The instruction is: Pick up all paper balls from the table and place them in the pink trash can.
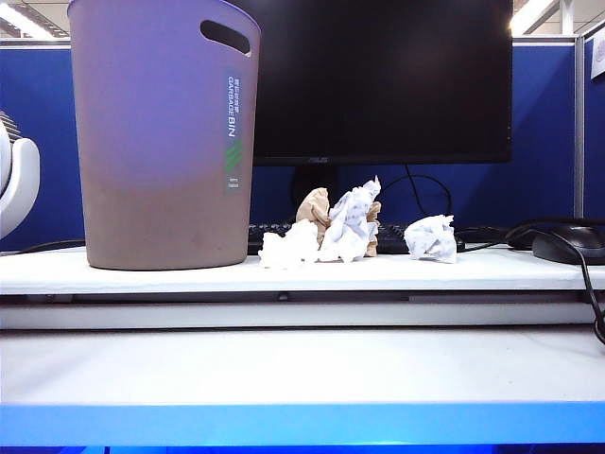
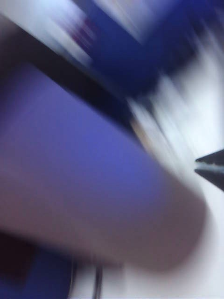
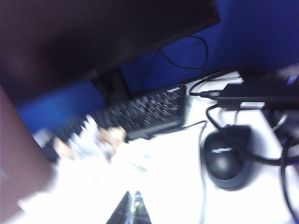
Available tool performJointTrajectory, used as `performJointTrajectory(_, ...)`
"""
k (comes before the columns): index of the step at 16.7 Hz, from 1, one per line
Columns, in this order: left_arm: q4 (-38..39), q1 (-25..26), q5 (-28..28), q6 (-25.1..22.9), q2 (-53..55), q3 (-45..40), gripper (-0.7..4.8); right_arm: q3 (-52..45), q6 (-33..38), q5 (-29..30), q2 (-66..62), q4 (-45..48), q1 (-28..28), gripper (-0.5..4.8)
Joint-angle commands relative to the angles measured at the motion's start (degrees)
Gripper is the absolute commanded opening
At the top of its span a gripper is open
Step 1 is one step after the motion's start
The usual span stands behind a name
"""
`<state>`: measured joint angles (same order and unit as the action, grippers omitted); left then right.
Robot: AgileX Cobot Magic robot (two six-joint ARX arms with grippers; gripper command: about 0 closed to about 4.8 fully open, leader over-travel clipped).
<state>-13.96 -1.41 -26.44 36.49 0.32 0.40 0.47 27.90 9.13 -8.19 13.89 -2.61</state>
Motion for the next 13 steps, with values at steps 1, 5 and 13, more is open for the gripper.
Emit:
performJointTrajectory(1,-24.3,-3.3,5.8,25.4,-0.1,0.8,-0.05,-0.1,2.1,0.2,-0.1,8.8,0.0,-0.06)
performJointTrajectory(5,-21.2,-9.0,10.8,26.1,1.9,11.6,-0.05,8.9,-1.4,4.9,-9.0,10.2,-1.0,-0.06)
performJointTrajectory(13,26.0,-9.7,-9.4,-16.7,32.4,44.6,-0.05,42.8,-23.6,8.5,-73.8,9.2,-28.2,3.12)
